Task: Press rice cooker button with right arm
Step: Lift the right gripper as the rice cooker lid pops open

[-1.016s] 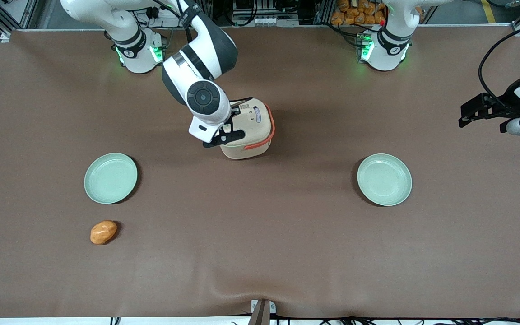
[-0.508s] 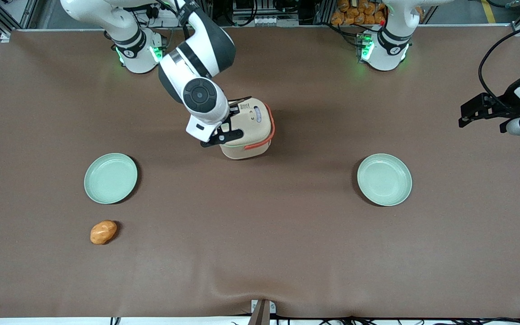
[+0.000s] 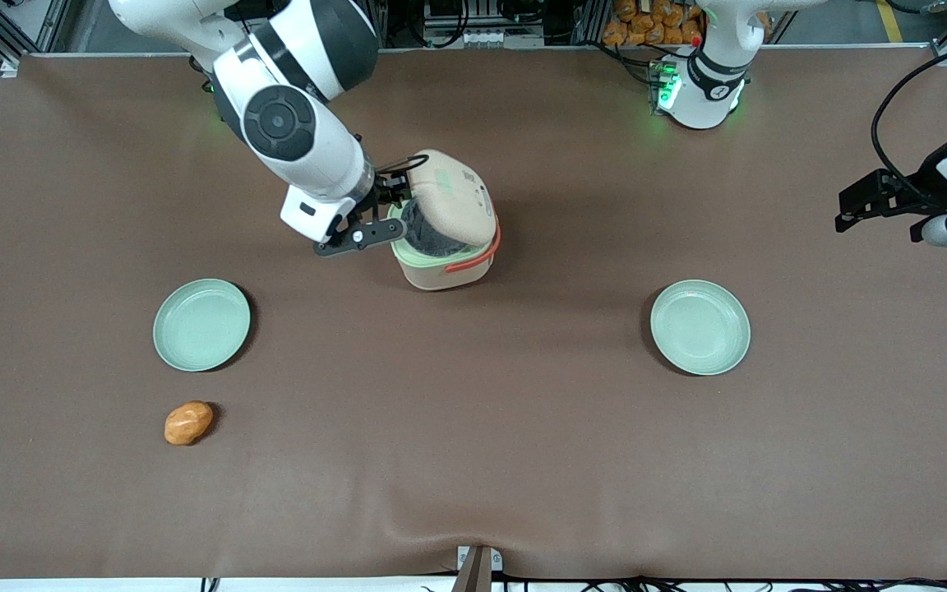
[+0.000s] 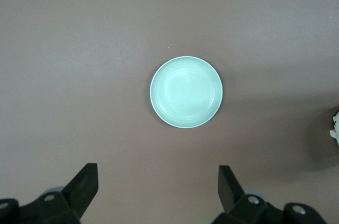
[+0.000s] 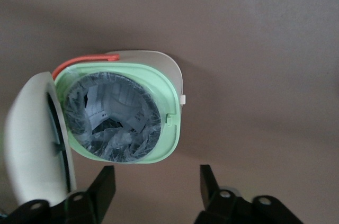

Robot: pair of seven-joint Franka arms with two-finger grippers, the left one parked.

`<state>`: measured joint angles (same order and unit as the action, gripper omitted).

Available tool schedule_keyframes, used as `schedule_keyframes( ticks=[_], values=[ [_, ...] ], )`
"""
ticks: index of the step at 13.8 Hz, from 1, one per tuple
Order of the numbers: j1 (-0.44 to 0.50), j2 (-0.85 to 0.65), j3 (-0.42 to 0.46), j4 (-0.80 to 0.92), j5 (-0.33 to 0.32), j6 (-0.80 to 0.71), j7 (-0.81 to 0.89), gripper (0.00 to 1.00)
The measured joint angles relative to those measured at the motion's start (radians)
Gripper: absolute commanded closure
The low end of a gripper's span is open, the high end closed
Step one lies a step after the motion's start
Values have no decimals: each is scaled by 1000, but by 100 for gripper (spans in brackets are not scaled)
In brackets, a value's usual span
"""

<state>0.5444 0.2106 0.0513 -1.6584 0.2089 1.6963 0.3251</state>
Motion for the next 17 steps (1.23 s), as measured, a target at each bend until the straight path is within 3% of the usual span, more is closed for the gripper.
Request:
schedule_keyframes(
  ticks=[4,8,12,17],
  values=[
    [-80,-44,9,18,0,0,-13,0],
    [-297,-115,88,27,-10,-6,-20,0],
    [-495,-174,103,57,-87,-60,-33,0],
    [-625,-188,90,68,-116,-84,-39,0]
  ],
)
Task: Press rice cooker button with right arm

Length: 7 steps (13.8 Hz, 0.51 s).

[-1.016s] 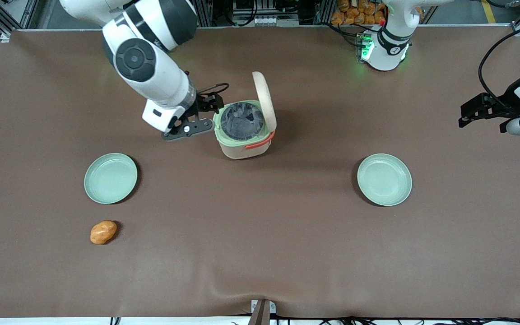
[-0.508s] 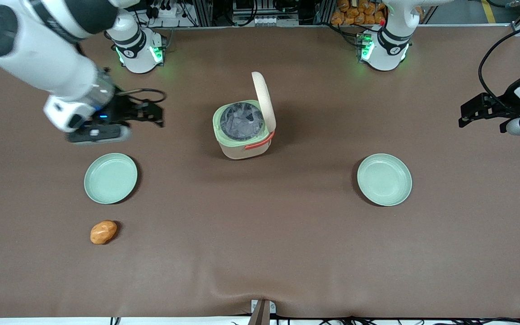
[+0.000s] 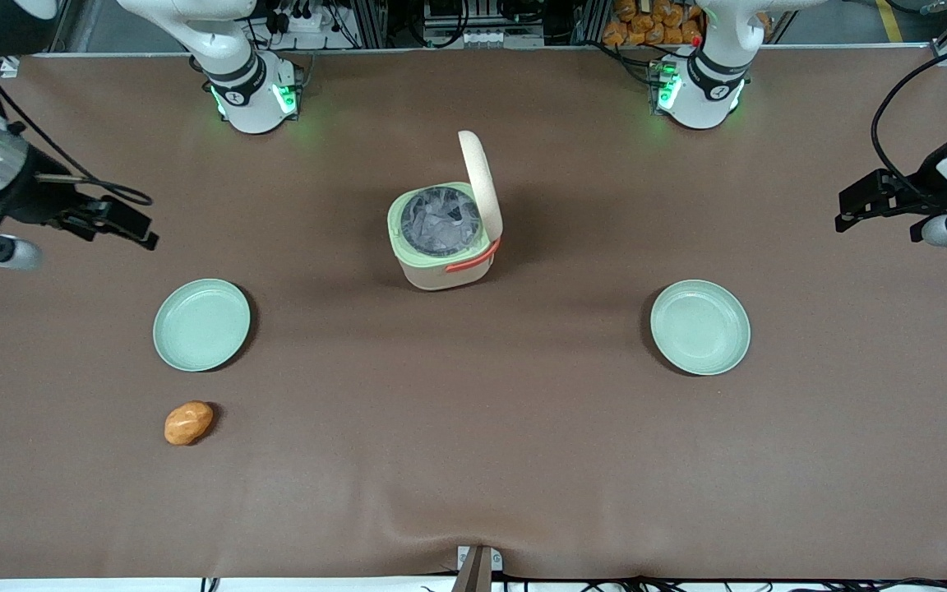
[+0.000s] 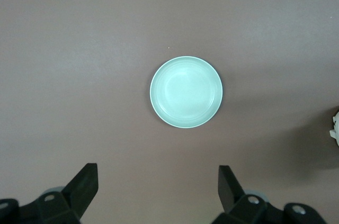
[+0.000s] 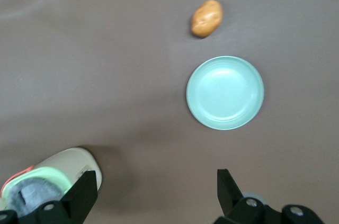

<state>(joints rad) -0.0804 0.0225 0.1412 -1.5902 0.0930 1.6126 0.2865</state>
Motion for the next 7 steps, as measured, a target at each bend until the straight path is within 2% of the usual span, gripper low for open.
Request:
schedule_keyframes(
  ticks=[4,7],
  values=[
    [-11,-11,-91,1,-10,-39,-85,0],
    [-11,-13,-125,1,-76,-43,-120,0]
  ],
)
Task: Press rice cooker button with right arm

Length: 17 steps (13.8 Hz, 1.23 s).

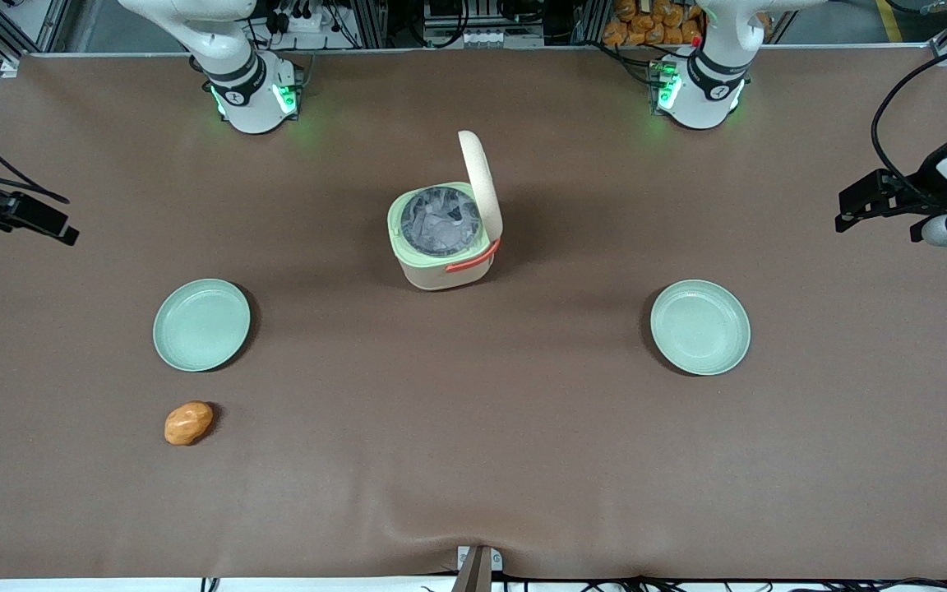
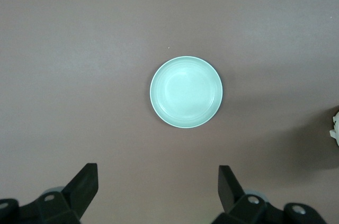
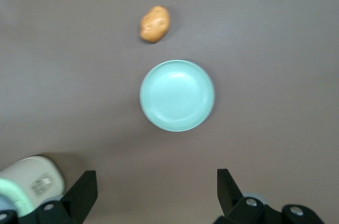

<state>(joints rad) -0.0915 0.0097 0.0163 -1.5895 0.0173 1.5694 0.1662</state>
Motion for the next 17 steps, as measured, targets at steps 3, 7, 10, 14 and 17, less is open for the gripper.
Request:
schedule_keyframes(
  ticks=[3,7,10,14,17],
  values=[
    [2,-2,2,1,-21,-25,0,0],
    [3,-10,3,4,-25,-99,-5,0],
    [3,-12,0,10,-60,-103,-59,0],
    [4,-12,-5,10,-64,-115,-76,0],
    [15,-12,-4,10,-64,-134,-76,0]
  ],
)
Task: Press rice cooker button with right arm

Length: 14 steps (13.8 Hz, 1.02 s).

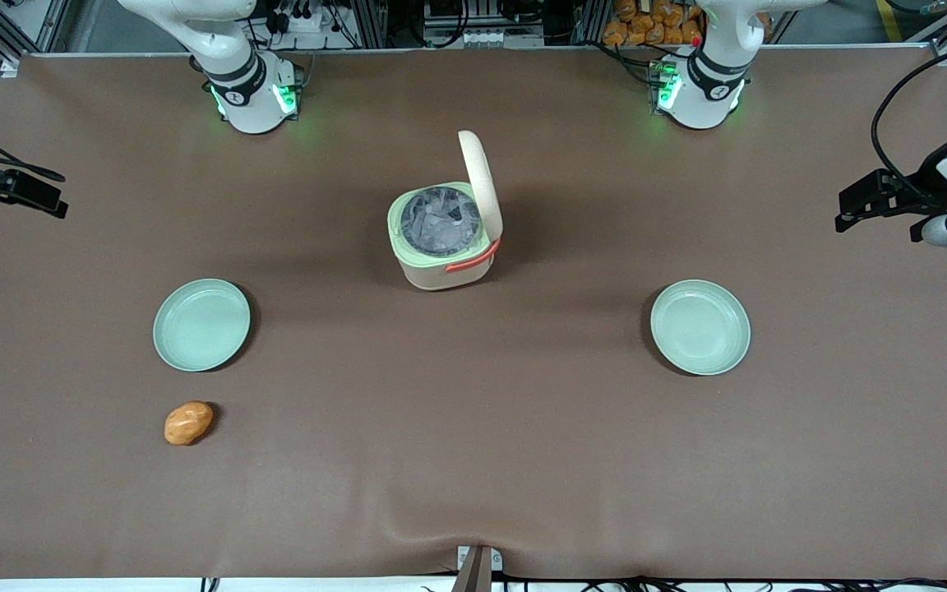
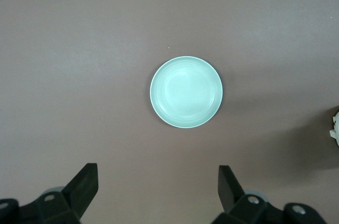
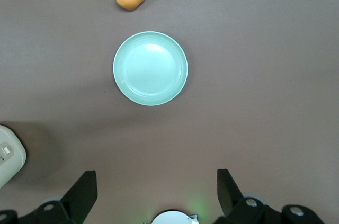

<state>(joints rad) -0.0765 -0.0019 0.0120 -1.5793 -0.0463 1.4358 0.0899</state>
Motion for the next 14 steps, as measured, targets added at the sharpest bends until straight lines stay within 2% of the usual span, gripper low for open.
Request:
schedule_keyframes(
  ticks=[8,14],
  values=[
    [11,0,-6,0,9,-12,0,0],
    [12,0,-18,0,61,-10,0,0]
  ],
)
